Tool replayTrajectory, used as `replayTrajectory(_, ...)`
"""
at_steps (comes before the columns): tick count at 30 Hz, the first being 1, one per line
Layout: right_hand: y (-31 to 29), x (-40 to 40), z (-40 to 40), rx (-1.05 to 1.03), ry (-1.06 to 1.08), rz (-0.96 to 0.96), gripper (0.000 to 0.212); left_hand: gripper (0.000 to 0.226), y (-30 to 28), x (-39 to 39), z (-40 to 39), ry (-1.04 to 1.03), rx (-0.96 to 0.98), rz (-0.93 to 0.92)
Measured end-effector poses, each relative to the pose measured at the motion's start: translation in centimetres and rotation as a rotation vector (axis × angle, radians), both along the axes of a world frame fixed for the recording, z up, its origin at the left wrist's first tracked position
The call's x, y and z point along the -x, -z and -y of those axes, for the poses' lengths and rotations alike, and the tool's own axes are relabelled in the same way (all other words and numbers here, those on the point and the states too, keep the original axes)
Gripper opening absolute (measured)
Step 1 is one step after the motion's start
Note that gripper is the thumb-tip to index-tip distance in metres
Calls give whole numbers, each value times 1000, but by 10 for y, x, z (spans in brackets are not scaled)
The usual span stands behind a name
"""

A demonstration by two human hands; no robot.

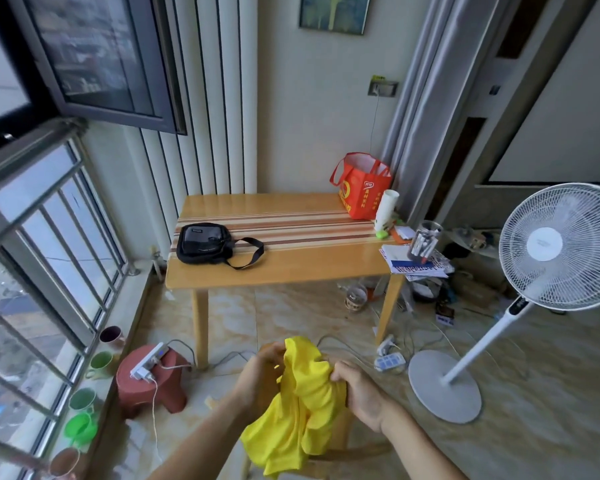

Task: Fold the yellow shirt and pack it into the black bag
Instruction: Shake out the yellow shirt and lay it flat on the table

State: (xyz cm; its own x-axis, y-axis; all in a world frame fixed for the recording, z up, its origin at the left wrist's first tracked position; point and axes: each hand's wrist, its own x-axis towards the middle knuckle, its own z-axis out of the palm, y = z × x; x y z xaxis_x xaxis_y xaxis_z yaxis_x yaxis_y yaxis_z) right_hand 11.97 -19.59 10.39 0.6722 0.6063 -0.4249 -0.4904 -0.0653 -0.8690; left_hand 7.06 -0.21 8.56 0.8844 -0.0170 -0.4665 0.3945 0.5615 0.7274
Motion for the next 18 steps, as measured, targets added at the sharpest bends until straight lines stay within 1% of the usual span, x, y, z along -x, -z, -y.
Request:
replayTrajectory(1,-1,-9,4,29,-14,-5,45,30,-7,-5,4,-25,31,7)
replayTrajectory(2,-1,-18,9,75,-12,-10,35,23,-14,-10,9,-62,50,1)
replayTrajectory(3,-3,-26,13,116,13,-34,27,24,-18,-16,13,-78,80,12)
replayTrajectory(4,-5,-35,16,171,49,-65,30,25,-21,-23,18,-86,119,12)
replayTrajectory(5,-2,-46,20,239,86,-106,45,22,-24,-30,23,-80,145,31)
replayTrajectory(7,4,-67,29,344,116,-211,82,18,-28,-45,35,-54,184,93)
replayTrajectory(8,5,-75,33,355,102,-279,92,20,-31,-52,43,-23,189,117)
replayTrajectory(9,2,-81,36,342,77,-330,94,22,-32,-59,53,28,189,149)
replayTrajectory(10,-1,-89,40,321,28,-363,92,22,-34,-65,63,76,193,177)
replayTrajectory(11,-6,-96,43,318,-7,-356,83,21,-34,-70,74,114,196,196)
replayTrajectory(12,-10,-103,47,325,-52,-324,68,20,-32,-75,83,147,201,200)
replayTrajectory(14,-6,-123,52,336,-67,-246,34,20,-27,-85,98,183,186,180)
replayTrajectory(15,-4,-132,54,349,-57,-196,24,19,-24,-90,103,182,184,164)
replayTrajectory(16,-1,-141,55,350,-50,-167,17,17,-24,-96,108,178,185,147)
replayTrajectory(18,6,-159,57,327,-14,-117,15,12,-14,-109,115,129,134,62)
